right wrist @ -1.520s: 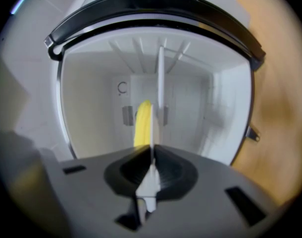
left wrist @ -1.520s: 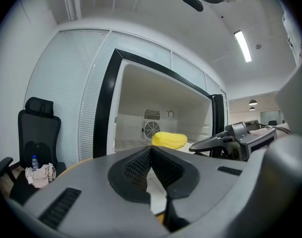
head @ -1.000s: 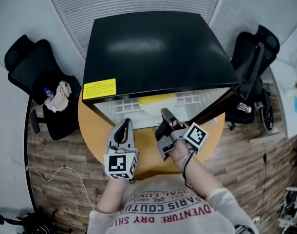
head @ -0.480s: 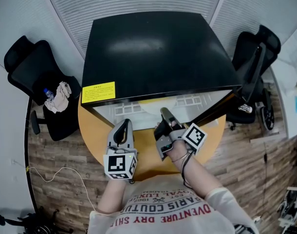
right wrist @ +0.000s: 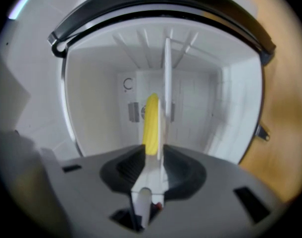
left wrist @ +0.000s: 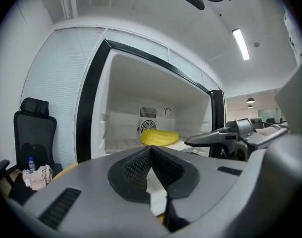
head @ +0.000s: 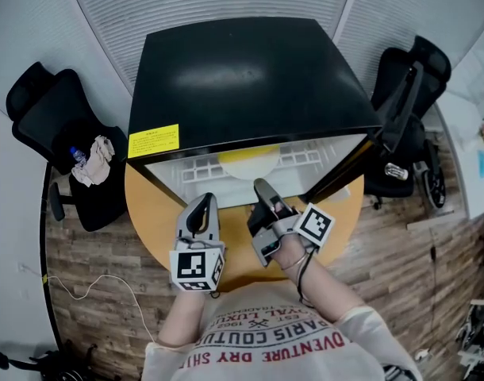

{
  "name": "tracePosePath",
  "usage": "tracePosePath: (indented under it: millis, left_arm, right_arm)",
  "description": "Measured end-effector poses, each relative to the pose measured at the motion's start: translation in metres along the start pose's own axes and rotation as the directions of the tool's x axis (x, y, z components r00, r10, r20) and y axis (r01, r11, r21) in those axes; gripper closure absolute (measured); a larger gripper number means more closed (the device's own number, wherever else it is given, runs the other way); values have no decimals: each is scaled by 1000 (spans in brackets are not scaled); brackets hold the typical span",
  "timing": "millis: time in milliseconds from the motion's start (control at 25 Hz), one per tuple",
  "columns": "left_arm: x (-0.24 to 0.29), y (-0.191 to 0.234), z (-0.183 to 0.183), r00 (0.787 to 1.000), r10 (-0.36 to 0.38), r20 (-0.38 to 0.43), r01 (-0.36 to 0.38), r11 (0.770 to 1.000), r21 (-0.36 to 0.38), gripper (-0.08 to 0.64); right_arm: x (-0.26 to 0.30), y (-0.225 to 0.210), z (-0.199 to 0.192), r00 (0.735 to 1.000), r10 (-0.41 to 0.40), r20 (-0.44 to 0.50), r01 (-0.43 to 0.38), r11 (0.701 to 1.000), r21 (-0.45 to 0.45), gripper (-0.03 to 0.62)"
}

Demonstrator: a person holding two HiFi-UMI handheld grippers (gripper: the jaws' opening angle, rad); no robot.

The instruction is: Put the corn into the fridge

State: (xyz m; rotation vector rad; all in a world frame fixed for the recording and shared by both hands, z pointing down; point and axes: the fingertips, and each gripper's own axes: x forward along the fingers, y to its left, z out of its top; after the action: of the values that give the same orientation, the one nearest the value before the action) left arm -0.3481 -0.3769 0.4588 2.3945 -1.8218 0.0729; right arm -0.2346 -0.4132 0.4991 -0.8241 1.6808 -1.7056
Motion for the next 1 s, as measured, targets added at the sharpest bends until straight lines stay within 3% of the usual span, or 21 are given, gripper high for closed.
tracePosePath:
  millis: [160, 240, 360, 440, 520, 560, 640, 760, 840, 920, 1000]
  left_arm:
    - [-7, -11, 1, 1000, -14, 1, 14, 1000, 12, 526]
    - [-11, -17, 3, 1000, -20, 6, 20, 1000, 16, 526]
    - [-19, -25, 3, 1000, -25, 9, 25, 1000, 16, 526]
    - [-23, -30, 2, 1000, -27, 6, 27, 999, 21, 526]
    - [-28, -35, 0, 1000, -29, 3, 29, 999, 27, 526]
    - [-30, -37, -1, 1000, -30, 2, 30, 999, 29, 526]
    - [-32, -42, -3, 999, -33, -2, 33, 999, 31, 526]
    - [-35, -46, -5, 1000, -27, -5, 27, 999, 39, 526]
    - [-37, -47, -4, 1000, -19, -5, 19, 999, 40, 526]
    - [-37, -48, -4, 1000, -12, -3, 12, 999, 38, 526]
    - [-38, -50, -3, 1000, -6, -1, 6, 999, 39, 526]
  right_arm:
    - [-18, -1, -21, 997, 5, -81, -9, 998, -54, 522]
    - [-25, 2, -28, 994, -1, -110, -14, 990, -140, 552]
    - [-34, 9, -38, 988, -27, -151, -26, 941, -336, 561]
    - [-41, 5, -38, 986, -75, -150, -4, 883, -469, 562]
    - [-50, -1, -32, 983, -130, -127, 24, 785, -619, 563]
    - [-54, -2, -29, 982, -155, -109, 37, 721, -692, 562]
    - [-60, 0, -24, 980, -189, -68, 49, 554, -831, 562]
    - [-66, 14, -20, 984, -180, -16, 33, 263, -964, 562]
    - [-68, 24, -20, 989, -151, 5, 22, 115, -993, 563]
    - [-70, 34, -20, 993, -120, 11, 14, 21, -1000, 563]
    - [-72, 40, -21, 995, -101, 5, 1, -44, -999, 563]
